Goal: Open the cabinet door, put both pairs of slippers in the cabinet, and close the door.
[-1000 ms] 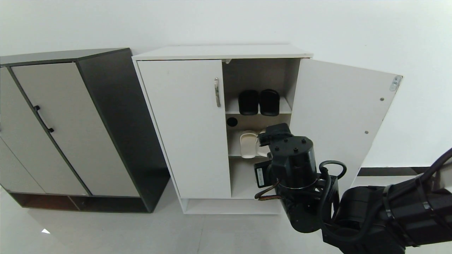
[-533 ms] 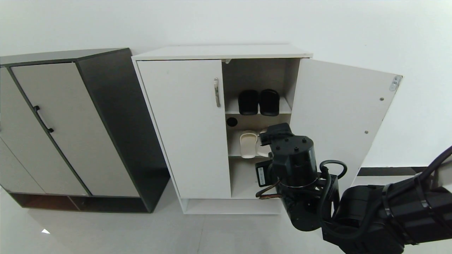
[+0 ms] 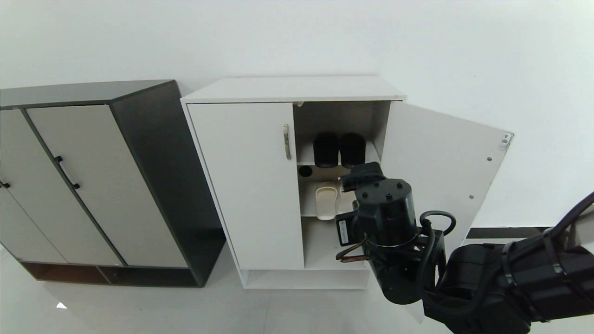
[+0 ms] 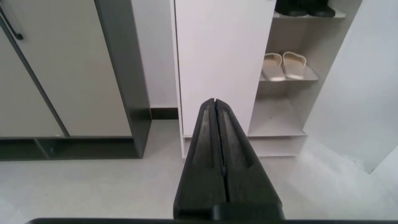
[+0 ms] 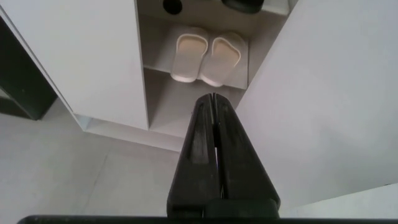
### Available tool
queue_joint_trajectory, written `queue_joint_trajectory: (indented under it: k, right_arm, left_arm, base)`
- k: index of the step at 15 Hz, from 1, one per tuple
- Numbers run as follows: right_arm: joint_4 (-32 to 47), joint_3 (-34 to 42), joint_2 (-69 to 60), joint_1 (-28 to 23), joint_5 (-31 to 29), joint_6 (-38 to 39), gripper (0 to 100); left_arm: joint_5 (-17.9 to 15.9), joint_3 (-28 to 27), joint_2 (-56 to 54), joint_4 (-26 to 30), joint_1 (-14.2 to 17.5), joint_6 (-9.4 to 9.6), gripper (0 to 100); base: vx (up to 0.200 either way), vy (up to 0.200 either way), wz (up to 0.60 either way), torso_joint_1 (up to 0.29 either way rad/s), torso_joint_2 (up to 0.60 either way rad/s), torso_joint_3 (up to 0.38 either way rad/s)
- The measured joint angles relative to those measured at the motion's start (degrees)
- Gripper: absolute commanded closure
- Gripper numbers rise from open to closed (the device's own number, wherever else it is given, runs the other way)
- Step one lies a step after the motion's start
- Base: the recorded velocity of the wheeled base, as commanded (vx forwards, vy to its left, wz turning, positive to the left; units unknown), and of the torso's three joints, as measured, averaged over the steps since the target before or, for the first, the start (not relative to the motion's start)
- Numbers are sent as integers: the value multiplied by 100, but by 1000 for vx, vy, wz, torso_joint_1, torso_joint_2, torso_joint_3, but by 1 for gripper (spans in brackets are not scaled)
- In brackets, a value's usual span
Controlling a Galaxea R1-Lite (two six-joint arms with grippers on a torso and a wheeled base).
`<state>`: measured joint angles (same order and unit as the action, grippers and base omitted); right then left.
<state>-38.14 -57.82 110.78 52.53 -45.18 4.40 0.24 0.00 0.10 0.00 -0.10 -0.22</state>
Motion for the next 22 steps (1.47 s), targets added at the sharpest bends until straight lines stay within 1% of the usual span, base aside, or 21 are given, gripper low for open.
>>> queue_joint_trajectory:
  k: [11, 22]
  right_arm:
    - [2, 30, 5, 0, 0, -6, 100]
    - [0, 61, 13, 0, 0, -20, 100]
  left_arm:
    - [-2, 0, 0, 0, 0, -2, 100]
    - [0, 0, 0, 0, 0, 0, 100]
  base:
    - [0, 0, 0, 171, -488, -319]
    - [0, 0, 0, 240, -559, -319]
